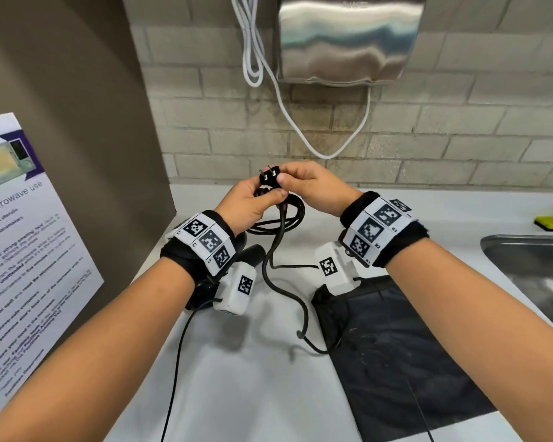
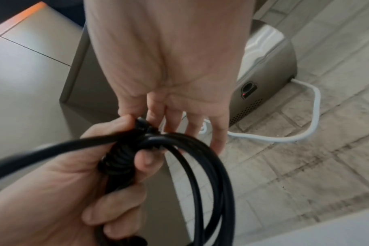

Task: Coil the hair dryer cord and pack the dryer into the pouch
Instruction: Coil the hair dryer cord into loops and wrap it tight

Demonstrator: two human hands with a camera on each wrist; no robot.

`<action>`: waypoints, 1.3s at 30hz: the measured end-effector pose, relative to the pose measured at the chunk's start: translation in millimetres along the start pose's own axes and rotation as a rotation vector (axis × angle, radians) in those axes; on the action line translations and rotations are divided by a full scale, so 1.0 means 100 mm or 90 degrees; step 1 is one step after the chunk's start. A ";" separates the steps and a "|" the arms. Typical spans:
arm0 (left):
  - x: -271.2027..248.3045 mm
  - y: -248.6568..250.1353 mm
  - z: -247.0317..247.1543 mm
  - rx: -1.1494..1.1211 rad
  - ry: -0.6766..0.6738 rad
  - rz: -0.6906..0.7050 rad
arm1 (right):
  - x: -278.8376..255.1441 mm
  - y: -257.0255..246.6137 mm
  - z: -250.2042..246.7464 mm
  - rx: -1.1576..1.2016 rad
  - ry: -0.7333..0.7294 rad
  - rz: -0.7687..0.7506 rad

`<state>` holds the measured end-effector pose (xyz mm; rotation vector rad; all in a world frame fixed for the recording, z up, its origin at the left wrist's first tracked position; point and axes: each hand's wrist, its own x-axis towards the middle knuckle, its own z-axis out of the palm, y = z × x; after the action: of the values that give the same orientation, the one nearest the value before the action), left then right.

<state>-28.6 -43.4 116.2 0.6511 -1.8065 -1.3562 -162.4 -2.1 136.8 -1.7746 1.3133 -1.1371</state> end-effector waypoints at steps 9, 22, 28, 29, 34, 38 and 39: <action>0.07 -0.08 -0.20 -0.045 0.032 -0.019 | -0.17 0.25 -0.45 0.205 0.479 0.011; 0.11 -0.14 -0.28 -0.088 0.053 0.001 | -1.19 1.42 -0.67 -0.606 0.185 0.283; 0.13 -0.14 -0.33 -0.097 0.085 0.004 | -1.20 1.51 -0.57 -0.646 0.042 0.515; 0.13 -0.14 -0.33 -0.095 0.085 0.004 | -1.15 1.48 -0.54 -0.654 0.008 0.542; 0.15 -0.15 -0.33 -0.109 0.091 -0.002 | -0.69 1.20 -0.42 -0.564 0.101 0.399; 0.17 -0.16 -0.27 -0.103 0.076 -0.013 | -0.26 0.81 -0.17 -0.398 0.131 0.075; 0.16 -0.16 -0.26 -0.103 0.070 -0.017 | -0.18 0.75 -0.12 -0.409 0.111 0.047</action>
<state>-17.2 -75.5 108.7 0.6525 -1.5882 -1.4378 -205.2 -6.3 72.0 -2.0685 1.9960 -0.8976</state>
